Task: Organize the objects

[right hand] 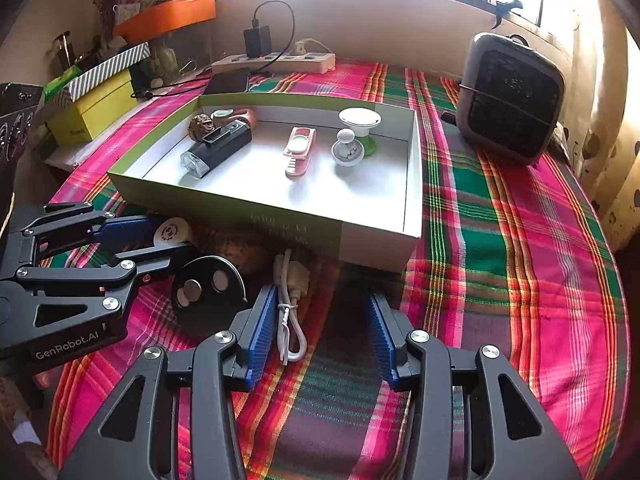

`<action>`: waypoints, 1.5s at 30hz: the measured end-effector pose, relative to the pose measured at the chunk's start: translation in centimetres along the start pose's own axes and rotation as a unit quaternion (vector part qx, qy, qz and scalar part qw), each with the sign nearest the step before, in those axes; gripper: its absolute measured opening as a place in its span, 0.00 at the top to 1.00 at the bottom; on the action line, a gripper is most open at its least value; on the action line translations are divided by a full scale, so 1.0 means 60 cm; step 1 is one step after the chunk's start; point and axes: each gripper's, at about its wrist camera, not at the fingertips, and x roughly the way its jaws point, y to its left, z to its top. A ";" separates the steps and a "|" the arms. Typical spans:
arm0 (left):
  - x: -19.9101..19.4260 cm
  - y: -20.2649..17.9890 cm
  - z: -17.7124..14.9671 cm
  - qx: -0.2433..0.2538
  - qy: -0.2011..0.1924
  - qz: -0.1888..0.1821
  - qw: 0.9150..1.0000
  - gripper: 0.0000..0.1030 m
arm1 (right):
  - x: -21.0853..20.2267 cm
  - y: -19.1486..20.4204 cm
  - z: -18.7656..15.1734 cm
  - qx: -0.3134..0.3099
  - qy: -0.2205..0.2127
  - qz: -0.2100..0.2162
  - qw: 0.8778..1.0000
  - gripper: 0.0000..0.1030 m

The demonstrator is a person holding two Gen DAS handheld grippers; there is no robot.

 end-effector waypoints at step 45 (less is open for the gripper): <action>-0.012 0.007 -0.001 -0.016 -0.014 -0.008 1.000 0.75 | -0.009 0.014 -0.007 -0.014 -0.014 0.039 0.999 0.86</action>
